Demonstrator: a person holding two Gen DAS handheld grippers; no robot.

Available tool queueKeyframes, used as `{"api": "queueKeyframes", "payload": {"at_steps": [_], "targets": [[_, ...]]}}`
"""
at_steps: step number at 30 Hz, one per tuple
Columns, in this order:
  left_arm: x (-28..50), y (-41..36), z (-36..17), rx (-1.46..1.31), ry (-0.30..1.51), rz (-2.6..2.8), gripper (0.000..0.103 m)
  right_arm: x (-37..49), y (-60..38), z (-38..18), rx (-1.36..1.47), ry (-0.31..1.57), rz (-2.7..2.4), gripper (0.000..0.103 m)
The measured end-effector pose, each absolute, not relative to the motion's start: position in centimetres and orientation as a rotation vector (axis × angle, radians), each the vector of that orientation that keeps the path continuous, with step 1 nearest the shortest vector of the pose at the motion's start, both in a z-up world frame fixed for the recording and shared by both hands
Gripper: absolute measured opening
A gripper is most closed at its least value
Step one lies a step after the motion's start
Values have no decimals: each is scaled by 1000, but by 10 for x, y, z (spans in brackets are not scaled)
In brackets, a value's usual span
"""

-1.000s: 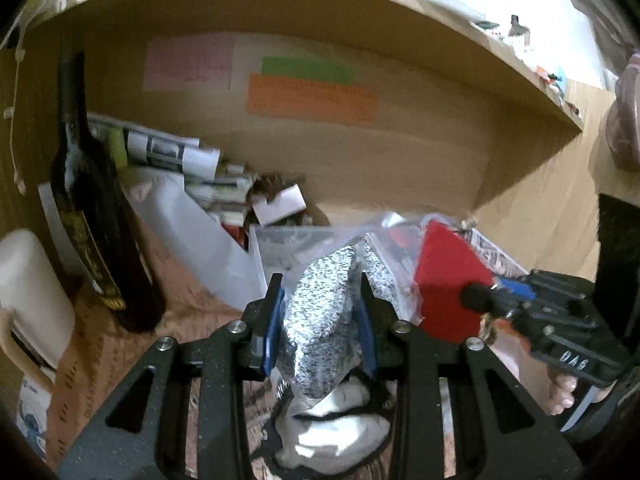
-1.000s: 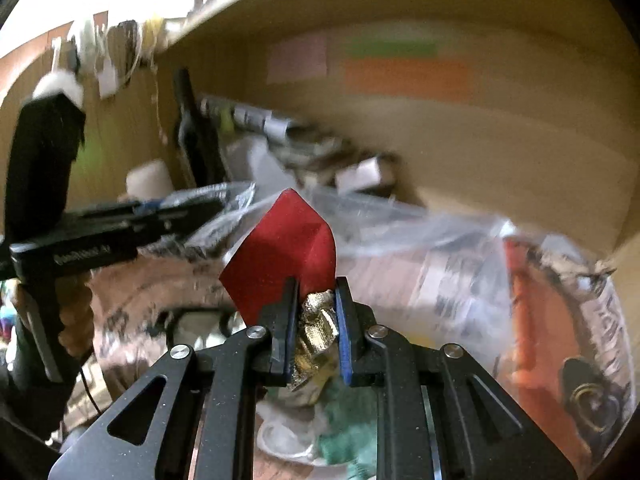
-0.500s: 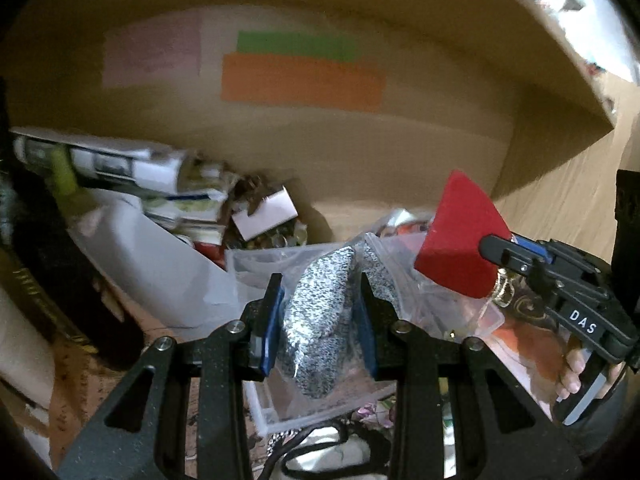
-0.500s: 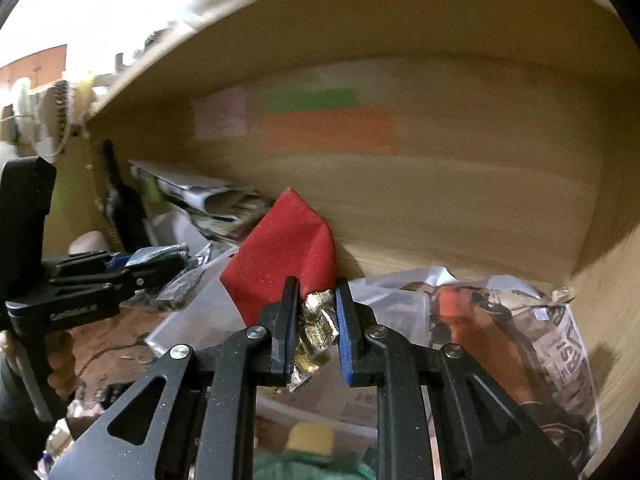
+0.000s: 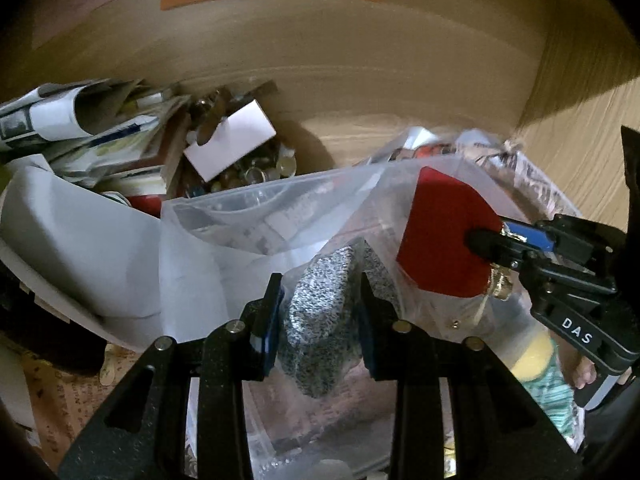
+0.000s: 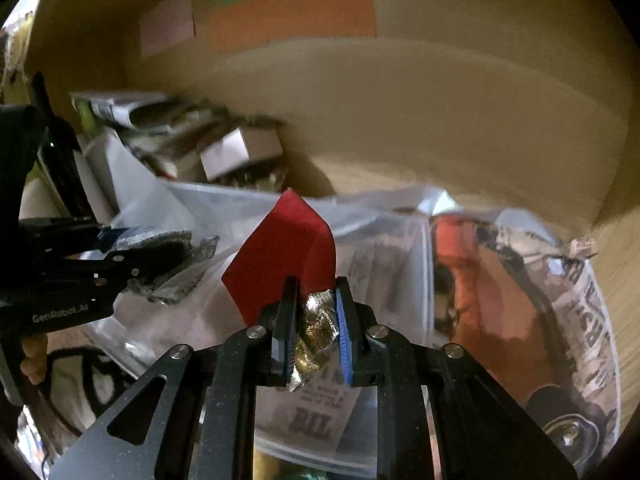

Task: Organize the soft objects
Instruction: 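Carry both pouches into the clear plastic box and open both grippers, then grasp the white bag by its black strap with the left gripper while the right grasps the sponge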

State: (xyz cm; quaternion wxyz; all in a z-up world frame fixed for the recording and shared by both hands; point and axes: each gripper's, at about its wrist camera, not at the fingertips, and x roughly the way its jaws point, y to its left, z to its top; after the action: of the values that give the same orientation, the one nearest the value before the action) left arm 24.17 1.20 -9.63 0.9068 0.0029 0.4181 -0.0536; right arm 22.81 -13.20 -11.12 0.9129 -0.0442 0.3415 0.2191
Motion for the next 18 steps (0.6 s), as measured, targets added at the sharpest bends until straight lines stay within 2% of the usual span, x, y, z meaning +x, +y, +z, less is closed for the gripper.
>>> {"api": "queueKeyframes", "payload": {"at_steps": [4,6,8,10,12,17,18], "targets": [[245,9,-98,26,875,-105,38,232,-133,-116,-92,732,461,19],[243,8,-97,36,869,-96,48,232,-132,-116,-96,737,462,20],[245,11,-95,41,852,-84,57,231,-131,-116,-103,739,467,25],[240,13,-89,38,825,-76,60,228,-129,-113,-111,725,461,39],[233,15,-80,31,802,-80,63,224,-130,-108,-111,697,456,46],[208,25,-52,22,706,-60,80,207,-138,-86,-95,609,454,57],[201,28,-47,15,689,-60,83,201,-140,-81,-90,588,453,62]]}}
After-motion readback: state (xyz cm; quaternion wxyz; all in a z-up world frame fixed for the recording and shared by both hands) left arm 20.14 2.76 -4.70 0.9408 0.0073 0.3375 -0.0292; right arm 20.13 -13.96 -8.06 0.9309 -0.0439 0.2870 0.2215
